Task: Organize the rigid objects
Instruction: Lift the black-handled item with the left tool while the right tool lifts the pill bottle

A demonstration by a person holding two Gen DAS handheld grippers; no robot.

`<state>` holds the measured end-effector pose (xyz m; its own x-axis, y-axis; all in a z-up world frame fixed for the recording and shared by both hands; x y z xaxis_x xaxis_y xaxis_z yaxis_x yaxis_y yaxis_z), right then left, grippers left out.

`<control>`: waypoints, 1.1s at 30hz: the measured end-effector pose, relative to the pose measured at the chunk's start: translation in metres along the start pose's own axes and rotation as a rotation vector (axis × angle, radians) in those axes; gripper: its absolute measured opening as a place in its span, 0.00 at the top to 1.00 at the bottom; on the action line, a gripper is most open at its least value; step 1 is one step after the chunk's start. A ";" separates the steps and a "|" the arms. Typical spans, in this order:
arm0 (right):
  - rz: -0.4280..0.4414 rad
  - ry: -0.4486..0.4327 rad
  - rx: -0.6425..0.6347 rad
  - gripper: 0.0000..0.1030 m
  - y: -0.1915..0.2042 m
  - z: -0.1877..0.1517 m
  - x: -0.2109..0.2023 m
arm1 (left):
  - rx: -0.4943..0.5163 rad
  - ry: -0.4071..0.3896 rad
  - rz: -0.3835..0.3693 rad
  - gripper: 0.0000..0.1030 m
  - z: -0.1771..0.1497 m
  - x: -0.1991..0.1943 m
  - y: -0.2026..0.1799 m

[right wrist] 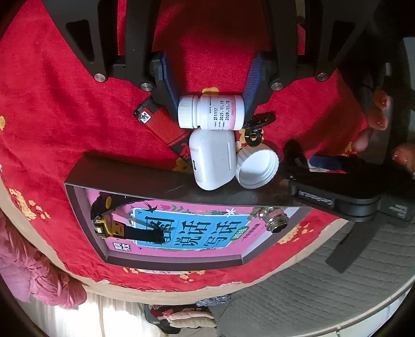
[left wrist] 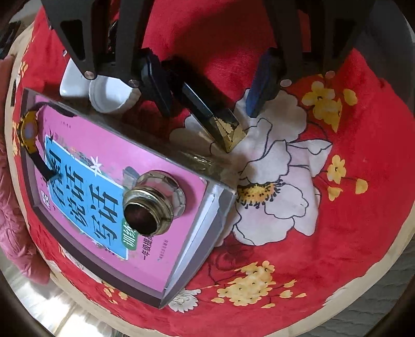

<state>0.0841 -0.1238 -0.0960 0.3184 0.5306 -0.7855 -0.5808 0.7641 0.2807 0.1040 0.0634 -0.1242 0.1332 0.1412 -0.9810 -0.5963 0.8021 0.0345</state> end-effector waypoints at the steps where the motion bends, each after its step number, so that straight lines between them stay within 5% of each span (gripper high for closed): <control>1: 0.000 -0.007 -0.001 0.54 0.000 0.001 -0.002 | -0.003 -0.004 -0.002 0.48 0.000 0.000 0.001; 12: 0.007 -0.088 0.003 0.54 -0.003 0.015 -0.019 | -0.018 -0.027 -0.087 0.73 -0.002 -0.005 0.022; 33: 0.011 -0.138 -0.029 0.54 -0.002 0.020 -0.028 | 0.180 -0.212 -0.216 0.78 -0.031 -0.059 0.028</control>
<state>0.0908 -0.1329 -0.0633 0.4105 0.5856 -0.6990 -0.6056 0.7482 0.2711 0.0549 0.0598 -0.0708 0.4143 0.0593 -0.9082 -0.3899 0.9132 -0.1182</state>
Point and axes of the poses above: each gripper's, at about its wrist camera, not at the fingertips, and x roughly the way its jaws point, y to its left, z to its top, the point moved 6 cm from there along x, roughly the way its jaws point, and after that the axes turned 9 degrees about z, right-handed, at the moved point
